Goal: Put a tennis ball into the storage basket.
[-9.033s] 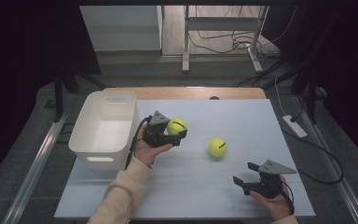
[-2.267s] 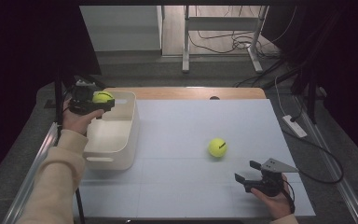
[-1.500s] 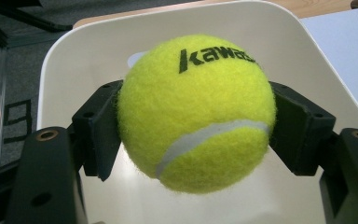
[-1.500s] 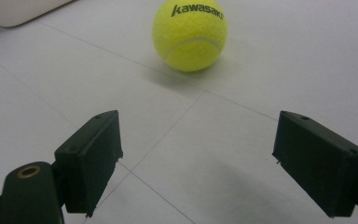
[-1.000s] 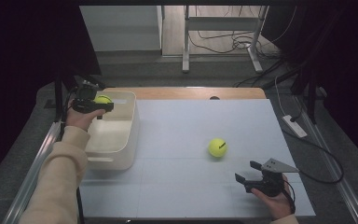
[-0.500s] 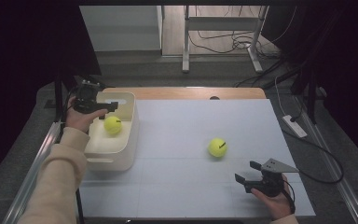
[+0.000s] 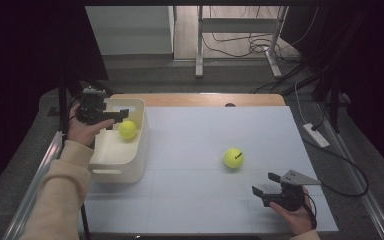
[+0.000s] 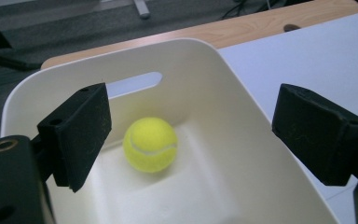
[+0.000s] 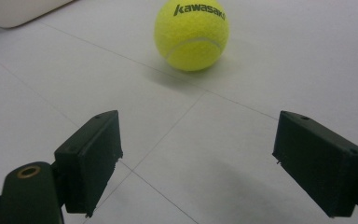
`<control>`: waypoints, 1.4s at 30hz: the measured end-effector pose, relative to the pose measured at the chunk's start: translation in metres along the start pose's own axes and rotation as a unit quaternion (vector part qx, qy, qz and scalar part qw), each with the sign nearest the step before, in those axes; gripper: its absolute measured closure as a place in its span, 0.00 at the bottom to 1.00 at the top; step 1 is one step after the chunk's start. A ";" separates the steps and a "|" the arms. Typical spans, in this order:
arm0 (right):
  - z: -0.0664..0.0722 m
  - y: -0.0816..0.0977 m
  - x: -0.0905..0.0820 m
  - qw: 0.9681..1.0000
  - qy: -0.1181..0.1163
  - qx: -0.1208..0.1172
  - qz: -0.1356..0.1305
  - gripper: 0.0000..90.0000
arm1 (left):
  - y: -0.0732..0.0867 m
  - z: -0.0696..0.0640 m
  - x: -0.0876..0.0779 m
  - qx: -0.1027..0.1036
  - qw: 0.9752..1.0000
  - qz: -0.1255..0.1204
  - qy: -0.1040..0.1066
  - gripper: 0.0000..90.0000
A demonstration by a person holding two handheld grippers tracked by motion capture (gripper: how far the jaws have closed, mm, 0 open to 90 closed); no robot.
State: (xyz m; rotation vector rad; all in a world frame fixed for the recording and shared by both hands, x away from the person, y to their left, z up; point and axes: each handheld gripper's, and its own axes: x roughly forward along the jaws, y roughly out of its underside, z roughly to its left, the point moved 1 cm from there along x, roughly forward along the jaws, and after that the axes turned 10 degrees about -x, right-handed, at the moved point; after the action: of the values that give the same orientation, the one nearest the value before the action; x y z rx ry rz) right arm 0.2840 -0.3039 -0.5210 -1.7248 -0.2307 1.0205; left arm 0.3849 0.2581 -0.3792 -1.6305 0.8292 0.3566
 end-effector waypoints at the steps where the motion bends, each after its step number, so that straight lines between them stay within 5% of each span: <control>1: 0.000 0.000 0.000 1.000 0.000 0.000 0.000 0.17 | 0.001 -0.001 -0.001 0.000 1.000 -0.002 0.008 0.15; 15: -0.001 -0.003 0.004 1.000 -0.004 0.002 -0.001 0.16 | 0.012 -0.016 -0.008 0.004 0.997 -0.025 0.073 0.15; 28: -0.003 -0.002 0.003 1.000 0.000 0.005 -0.001 0.16 | 0.022 -0.035 -0.017 0.024 0.994 -0.036 0.103 0.15; 42: -0.003 -0.002 0.004 1.000 -0.002 0.001 0.000 0.16 | 0.030 -0.054 -0.008 0.033 0.992 -0.033 0.121 0.15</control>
State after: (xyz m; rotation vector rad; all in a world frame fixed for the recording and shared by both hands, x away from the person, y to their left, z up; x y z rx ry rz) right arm 0.2887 -0.3027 -0.5211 -1.7219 -0.2318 1.0242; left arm 0.3470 0.2088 -0.3827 -1.6545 0.9567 0.0836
